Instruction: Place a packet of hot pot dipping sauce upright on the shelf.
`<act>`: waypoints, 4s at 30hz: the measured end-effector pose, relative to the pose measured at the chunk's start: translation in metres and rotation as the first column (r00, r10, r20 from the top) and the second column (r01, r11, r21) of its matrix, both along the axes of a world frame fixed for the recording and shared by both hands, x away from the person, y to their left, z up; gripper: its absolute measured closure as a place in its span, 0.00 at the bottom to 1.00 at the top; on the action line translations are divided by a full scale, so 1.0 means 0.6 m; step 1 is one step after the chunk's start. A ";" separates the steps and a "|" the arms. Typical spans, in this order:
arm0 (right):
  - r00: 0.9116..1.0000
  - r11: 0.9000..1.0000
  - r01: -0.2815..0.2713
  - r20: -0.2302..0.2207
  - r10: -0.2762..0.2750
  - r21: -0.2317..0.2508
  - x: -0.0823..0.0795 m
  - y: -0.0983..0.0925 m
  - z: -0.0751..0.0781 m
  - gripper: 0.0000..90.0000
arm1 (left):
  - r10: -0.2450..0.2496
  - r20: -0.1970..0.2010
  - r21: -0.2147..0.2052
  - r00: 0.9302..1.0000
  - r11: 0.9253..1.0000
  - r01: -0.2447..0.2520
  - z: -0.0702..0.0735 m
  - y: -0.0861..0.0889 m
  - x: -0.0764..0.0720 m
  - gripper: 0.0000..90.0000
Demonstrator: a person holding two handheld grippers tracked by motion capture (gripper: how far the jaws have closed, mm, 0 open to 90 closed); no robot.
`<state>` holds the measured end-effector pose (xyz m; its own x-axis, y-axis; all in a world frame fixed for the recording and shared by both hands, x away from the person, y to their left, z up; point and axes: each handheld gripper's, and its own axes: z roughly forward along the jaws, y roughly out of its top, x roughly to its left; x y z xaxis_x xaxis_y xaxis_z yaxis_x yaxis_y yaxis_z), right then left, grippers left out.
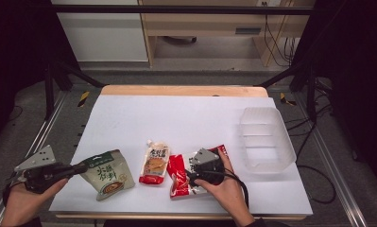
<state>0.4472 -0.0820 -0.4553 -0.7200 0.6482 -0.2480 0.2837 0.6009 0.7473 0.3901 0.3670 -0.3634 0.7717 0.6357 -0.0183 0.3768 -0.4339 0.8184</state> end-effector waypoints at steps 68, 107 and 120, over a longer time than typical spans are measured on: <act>0.931 0.880 -0.364 -0.108 0.347 -0.306 0.028 0.030 0.267 0.40 | -0.332 0.078 0.217 0.940 0.926 0.309 0.102 -0.323 0.102 1.00; 0.936 0.830 -0.350 -0.123 0.331 -0.435 0.054 0.050 0.288 1.00 | -0.201 0.137 0.089 0.970 0.978 0.190 0.057 -0.306 0.102 0.39; 0.954 0.846 -0.298 -0.117 0.275 -0.443 0.086 0.004 0.304 1.00 | -0.034 0.065 0.093 0.997 0.995 0.028 -0.057 -0.233 0.098 0.15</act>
<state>0.4990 -0.0794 -0.2727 -0.8745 0.2365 -0.4234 0.0743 0.9281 0.3649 0.4487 0.2270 -0.3977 0.7888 0.6079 0.0910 0.3084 -0.5194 0.7969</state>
